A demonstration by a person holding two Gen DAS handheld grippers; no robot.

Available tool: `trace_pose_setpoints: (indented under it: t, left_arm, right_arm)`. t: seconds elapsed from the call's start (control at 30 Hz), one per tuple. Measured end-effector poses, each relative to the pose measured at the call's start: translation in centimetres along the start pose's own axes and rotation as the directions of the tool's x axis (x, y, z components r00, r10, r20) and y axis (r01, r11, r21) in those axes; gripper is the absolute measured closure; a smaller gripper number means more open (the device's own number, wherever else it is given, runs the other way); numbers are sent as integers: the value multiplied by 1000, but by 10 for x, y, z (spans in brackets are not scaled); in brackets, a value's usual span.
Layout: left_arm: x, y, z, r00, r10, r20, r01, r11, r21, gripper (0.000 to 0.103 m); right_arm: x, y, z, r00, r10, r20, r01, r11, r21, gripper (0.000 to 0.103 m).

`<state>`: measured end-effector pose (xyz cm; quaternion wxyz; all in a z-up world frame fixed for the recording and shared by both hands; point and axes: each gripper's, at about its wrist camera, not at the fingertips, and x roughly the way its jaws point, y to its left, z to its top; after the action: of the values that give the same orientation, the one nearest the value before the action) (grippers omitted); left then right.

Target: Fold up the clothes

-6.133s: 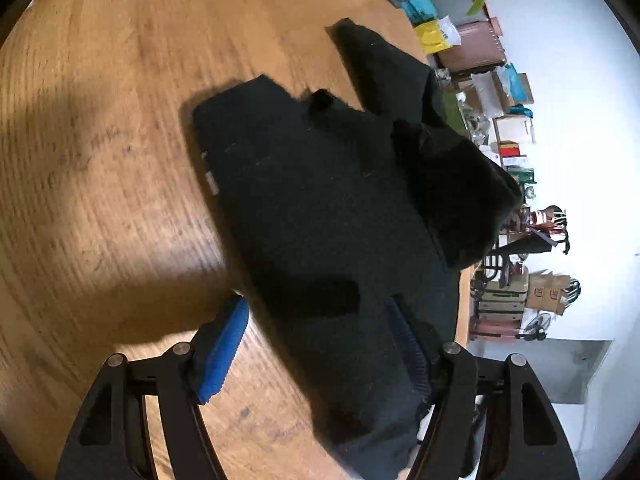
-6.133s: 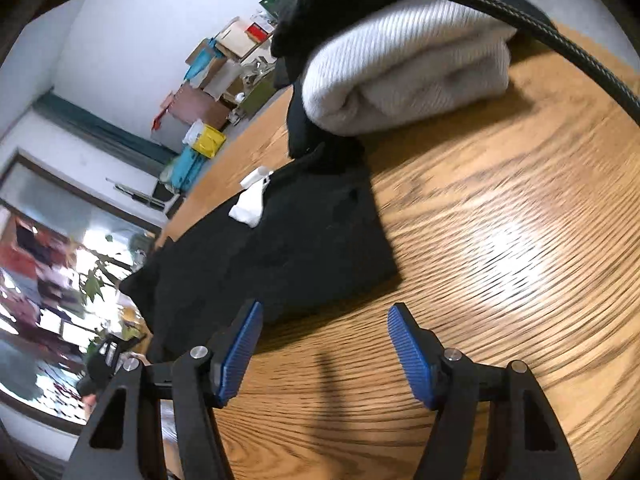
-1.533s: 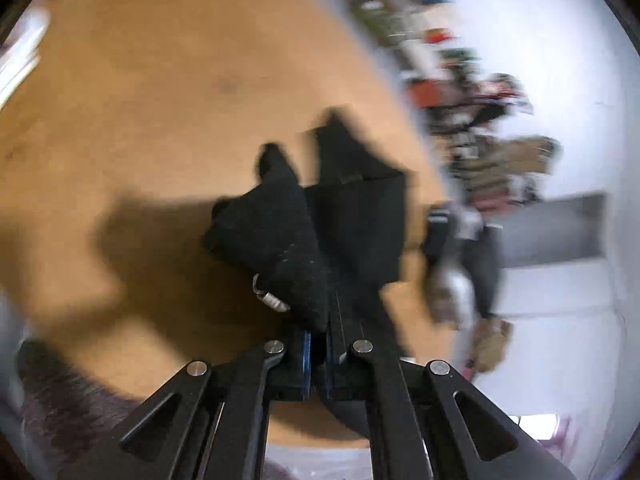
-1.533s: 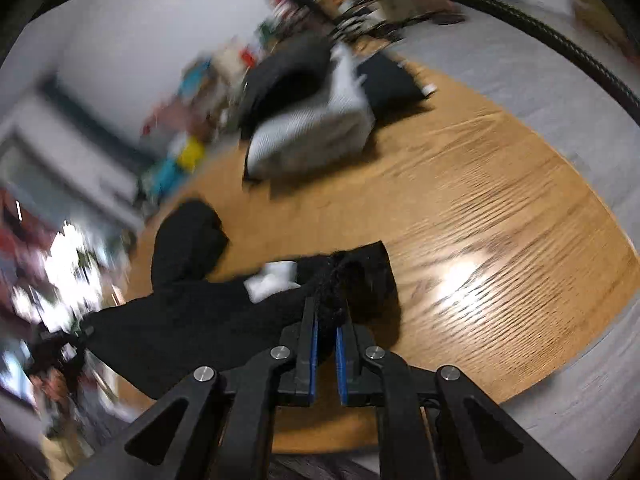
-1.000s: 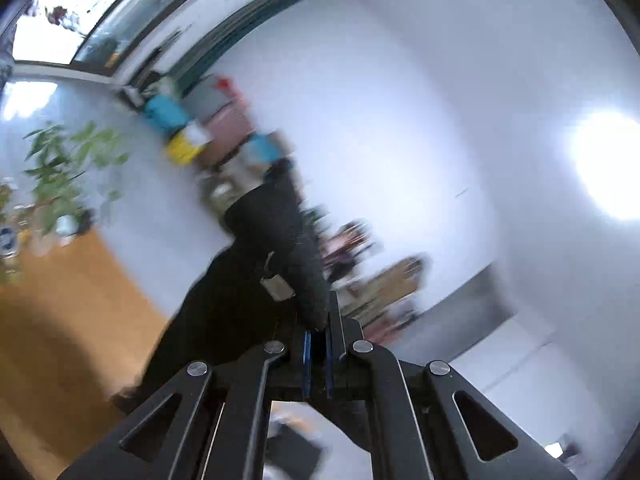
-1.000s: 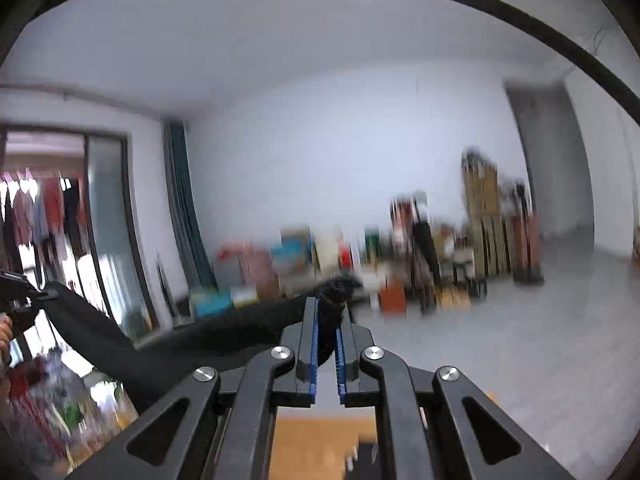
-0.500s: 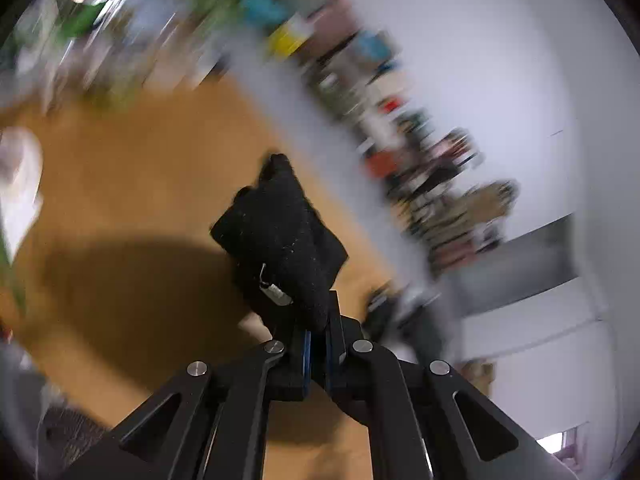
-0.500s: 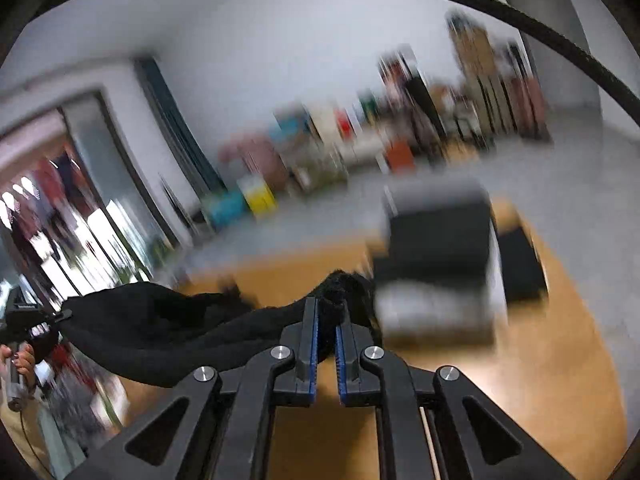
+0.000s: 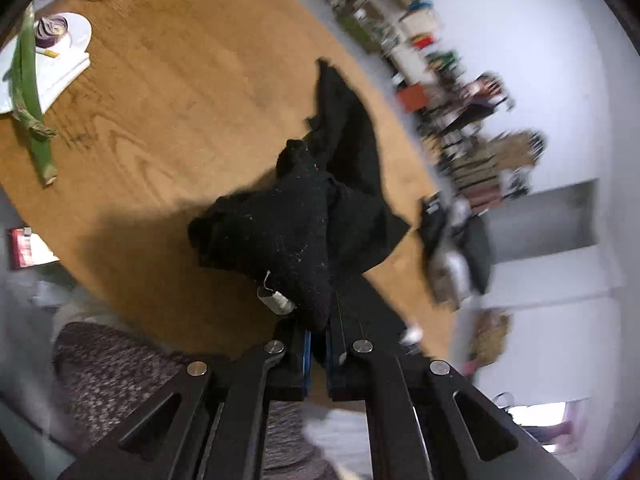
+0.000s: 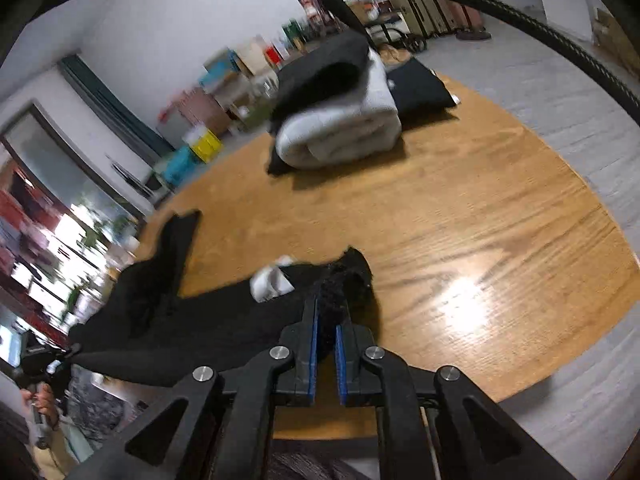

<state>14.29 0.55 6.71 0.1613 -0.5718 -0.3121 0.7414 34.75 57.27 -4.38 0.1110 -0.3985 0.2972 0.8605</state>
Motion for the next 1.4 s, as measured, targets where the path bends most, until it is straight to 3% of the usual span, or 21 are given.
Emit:
trace_pose_setpoints:
  t: [0.1,0.17,0.2,0.27,0.3,0.37,0.47,0.57,0.7,0.83,0.97,1.0,1.07,1.17,1.27,1.33,1.4]
  left_arm:
    - [20,-8,0,991,125,-51,-123,992,40,98]
    - [35,-11,3,975,194,-106,-190,981,48,98]
    - [38,-7,5,968,198,-151,-198,980,16,97]
    - [46,1,8,950,201,-241,-218,975,-46,92]
    - [49,5,10,939,199,-281,-228,971,-74,89]
    - [46,-11,23,948,198,-251,-216,975,-48,77]
    - [43,-35,42,959,194,-206,-200,980,-8,66]
    - [39,-59,61,969,187,-160,-184,982,33,59]
    - [47,-94,87,985,149,-92,-141,986,95,59]
    - [76,-105,89,995,39,-87,-25,986,163,59]
    - [112,-100,65,992,-80,-96,106,943,315,59]
    - [119,-97,58,992,-90,-86,116,926,360,59]
    - [135,-84,52,1000,-2,-23,11,913,408,59]
    - [149,-52,64,994,97,43,-106,935,339,59]
    - [155,-10,82,1000,30,9,-31,987,161,59]
    - [156,7,90,999,-32,-3,32,996,82,64]
    - [157,13,94,999,-38,-8,38,998,50,68]
  right_arm:
    - [18,7,-12,995,-77,-57,76,997,-31,94]
    - [25,5,-19,991,-105,-86,101,994,-50,90]
    - [26,4,-21,989,-113,-95,108,993,-56,85]
    - [17,-4,-20,984,-160,-79,155,986,-62,51]
    - [11,-9,-18,980,-187,-65,183,981,-63,50]
    - [1,-18,-9,975,-219,-34,217,974,-56,50]
    - [-7,-20,17,974,-225,8,225,973,-59,50]
    - [19,10,40,987,-159,0,157,978,-133,50]
    - [79,77,57,995,-27,-94,2,966,-259,50]
    - [136,148,61,980,63,-190,-131,920,-368,50]
    - [190,211,62,957,110,-270,-227,862,-452,51]
    - [204,224,63,952,110,-286,-240,848,-472,51]
    - [229,248,69,942,107,-319,-261,830,-493,51]
    - [263,284,84,926,139,-351,-307,819,-485,51]
    - [291,318,98,926,158,-342,-322,806,-496,51]
    - [310,341,105,930,160,-330,-320,796,-515,53]
    - [329,359,113,931,166,-324,-321,793,-517,56]
